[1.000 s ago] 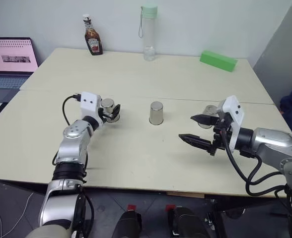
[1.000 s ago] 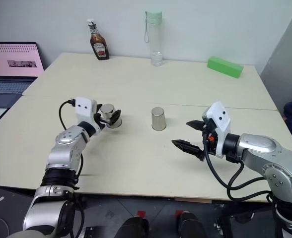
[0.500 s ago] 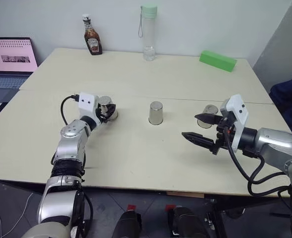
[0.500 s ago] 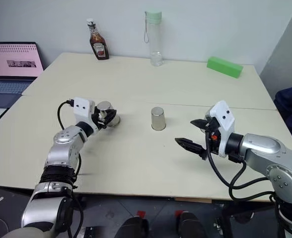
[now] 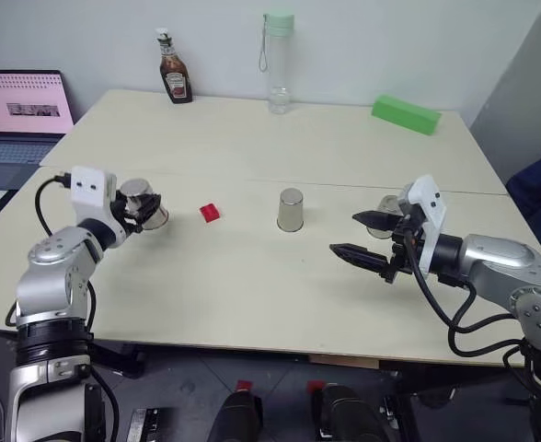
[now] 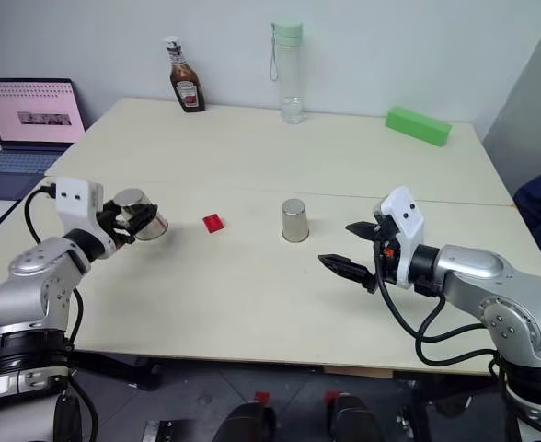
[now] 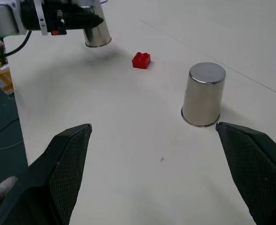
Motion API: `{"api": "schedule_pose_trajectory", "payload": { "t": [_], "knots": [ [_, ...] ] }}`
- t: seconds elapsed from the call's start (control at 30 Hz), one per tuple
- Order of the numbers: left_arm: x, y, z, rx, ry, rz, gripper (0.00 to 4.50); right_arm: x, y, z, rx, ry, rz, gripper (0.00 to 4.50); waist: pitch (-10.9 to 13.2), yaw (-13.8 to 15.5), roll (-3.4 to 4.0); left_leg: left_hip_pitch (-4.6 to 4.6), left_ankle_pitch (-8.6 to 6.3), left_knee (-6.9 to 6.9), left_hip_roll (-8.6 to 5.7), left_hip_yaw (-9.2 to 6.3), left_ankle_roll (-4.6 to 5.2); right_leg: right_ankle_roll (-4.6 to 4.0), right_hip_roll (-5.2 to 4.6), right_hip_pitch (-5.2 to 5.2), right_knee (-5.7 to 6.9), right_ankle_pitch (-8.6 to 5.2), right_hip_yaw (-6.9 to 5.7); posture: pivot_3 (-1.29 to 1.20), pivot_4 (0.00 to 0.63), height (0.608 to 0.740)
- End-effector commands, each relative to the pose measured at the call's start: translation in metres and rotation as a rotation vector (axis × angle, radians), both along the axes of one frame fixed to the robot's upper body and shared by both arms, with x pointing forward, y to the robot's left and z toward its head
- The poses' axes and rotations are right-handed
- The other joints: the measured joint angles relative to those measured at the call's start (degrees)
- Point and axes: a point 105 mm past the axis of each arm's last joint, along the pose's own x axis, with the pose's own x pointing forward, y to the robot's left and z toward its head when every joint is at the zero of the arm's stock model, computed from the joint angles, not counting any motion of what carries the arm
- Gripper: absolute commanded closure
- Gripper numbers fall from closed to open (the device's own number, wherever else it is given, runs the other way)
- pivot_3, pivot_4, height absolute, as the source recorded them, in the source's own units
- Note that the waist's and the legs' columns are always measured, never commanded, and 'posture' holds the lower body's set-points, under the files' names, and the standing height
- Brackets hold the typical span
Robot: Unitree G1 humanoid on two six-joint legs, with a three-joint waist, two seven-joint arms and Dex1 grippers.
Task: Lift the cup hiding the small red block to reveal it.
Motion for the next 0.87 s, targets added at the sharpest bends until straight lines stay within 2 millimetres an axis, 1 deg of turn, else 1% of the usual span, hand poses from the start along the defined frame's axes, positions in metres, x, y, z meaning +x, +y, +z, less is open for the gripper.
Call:
{"api": "schedule_pose_trajectory", "payload": {
  "t": [0.03, 0.1, 0.13, 0.2, 0.23, 0.33, 0.4, 0.47, 0.6, 0.67, 0.7, 0.73, 0.8, 0.87],
  "knots": [
    [0.009, 0.000, 0.006, -0.024, -0.067, -0.011, 1.12, 0.000, -0.001, 0.011, 0.009, -0.053, 0.002, 0.00, -0.01, 0.34, -0.02, -0.01, 0.00, 0.00, -0.01, 0.03, 0.00, 0.00, -0.02, 0.00, -0.01, 0.01, 0.02, 0.00, 0.150, 0.740],
    [0.012, 0.000, 0.002, -0.016, -0.059, -0.016, 0.75, -0.001, -0.001, 0.011, 0.008, -0.053, 0.001, 0.00, -0.02, 0.42, -0.04, -0.08, 0.00, 0.00, -0.01, 0.01, 0.00, -0.02, -0.03, -0.05, -0.03, 0.02, 0.00, 0.00, 0.150, 0.740],
    [0.013, 0.000, 0.001, -0.012, -0.056, -0.022, 0.48, -0.001, -0.001, 0.012, 0.008, -0.054, 0.000, 0.00, -0.02, 0.43, -0.04, -0.08, -0.01, -0.02, 0.00, 0.01, 0.00, -0.18, -0.03, -0.05, -0.03, 0.12, 0.00, 0.00, 0.150, 0.740],
    [0.015, 0.000, 0.001, -0.003, -0.053, -0.033, 0.06, -0.002, -0.001, 0.012, 0.007, -0.054, -0.002, 0.00, -0.02, 0.43, -0.04, -0.08, -0.01, -0.07, 0.01, 0.00, 0.00, -0.25, -0.03, -0.07, -0.04, 0.15, -0.01, 0.00, 0.150, 0.740],
    [0.015, 0.000, 0.002, 0.003, -0.054, -0.037, 0.02, -0.002, -0.002, 0.012, 0.007, -0.054, -0.003, 0.00, -0.02, 0.42, -0.04, -0.08, -0.01, -0.08, 0.02, 0.00, 0.00, -0.25, -0.03, -0.07, -0.04, 0.15, -0.01, 0.00, 0.150, 0.740],
    [0.007, 0.003, 0.015, 0.052, -0.055, -0.064, 0.02, -0.002, -0.003, 0.012, 0.005, -0.054, -0.007, 0.00, -0.02, 0.35, -0.04, -0.08, -0.01, -0.08, 0.01, 0.01, 0.01, -0.25, -0.02, -0.07, -0.05, 0.15, 0.01, 0.00, 0.150, 0.740],
    [-0.004, 0.008, 0.028, 0.099, -0.052, -0.072, 0.02, -0.002, -0.002, 0.012, 0.014, -0.051, -0.010, 0.00, -0.02, 0.01, -0.04, -0.07, -0.01, -0.08, 0.04, 0.04, 0.01, -0.25, -0.02, -0.08, -0.05, 0.15, 0.03, 0.00, 0.150, 0.740],
    [-0.018, 0.008, 0.040, 0.121, -0.042, -0.110, 0.02, -0.003, -0.001, 0.011, 0.019, -0.047, -0.007, 0.00, -0.02, -0.35, -0.04, -0.07, -0.01, -0.10, 0.06, 0.03, 0.01, -0.25, -0.02, -0.10, -0.05, 0.15, 0.04, 0.00, 0.150, 0.740],
    [-0.055, 0.008, 0.062, 0.193, 0.052, -0.204, 0.02, -0.001, 0.002, 0.009, 0.036, -0.043, 0.001, 0.00, -0.01, -1.11, -0.04, -0.05, -0.01, -0.15, 0.09, 0.03, 0.00, -0.26, -0.03, -0.12, -0.04, 0.11, 0.03, 0.00, 0.150, 0.740],
    [-0.072, 0.002, 0.069, 0.183, 0.114, -0.266, 0.02, 0.001, 0.003, 0.008, 0.041, -0.038, 0.007, 0.00, -0.01, -1.19, -0.03, -0.05, -0.01, -0.15, 0.10, 0.04, 0.00, -0.24, -0.03, -0.14, -0.03, 0.07, 0.02, 0.00, 0.150, 0.740],
    [-0.082, -0.003, 0.072, 0.173, 0.144, -0.308, 0.02, 0.001, 0.004, 0.007, 0.043, -0.034, 0.013, 0.00, 0.00, -1.20, -0.03, -0.04, -0.01, -0.14, 0.09, 0.03, 0.00, -0.09, -0.03, -0.14, -0.01, -0.04, 0.01, 0.00, 0.150, 0.740],
    [-0.090, -0.009, 0.073, 0.168, 0.169, -0.343, 0.02, 0.001, 0.004, 0.006, 0.043, -0.031, 0.018, 0.00, 0.01, -1.21, -0.01, -0.02, -0.01, -0.14, 0.09, 0.03, 0.00, -0.09, -0.03, -0.13, -0.01, -0.06, 0.00, 0.00, 0.150, 0.740],
    [-0.105, -0.013, 0.066, 0.213, 0.236, -0.376, 0.02, 0.002, 0.005, 0.005, 0.041, -0.030, 0.024, 0.00, 0.03, -1.19, 0.03, 0.00, -0.01, -0.14, 0.09, 0.05, 0.00, -0.14, -0.03, -0.12, -0.01, -0.09, 0.02, 0.00, 0.150, 0.740],
    [-0.111, -0.007, 0.057, 0.257, 0.267, -0.353, 0.02, 0.004, 0.005, 0.005, 0.043, -0.030, 0.025, 0.00, 0.04, -1.15, 0.05, 0.02, -0.01, -0.15, 0.07, 0.06, 0.00, -0.25, -0.04, -0.12, -0.01, -0.16, 0.03, 0.00, 0.150, 0.740]
  ]
}}
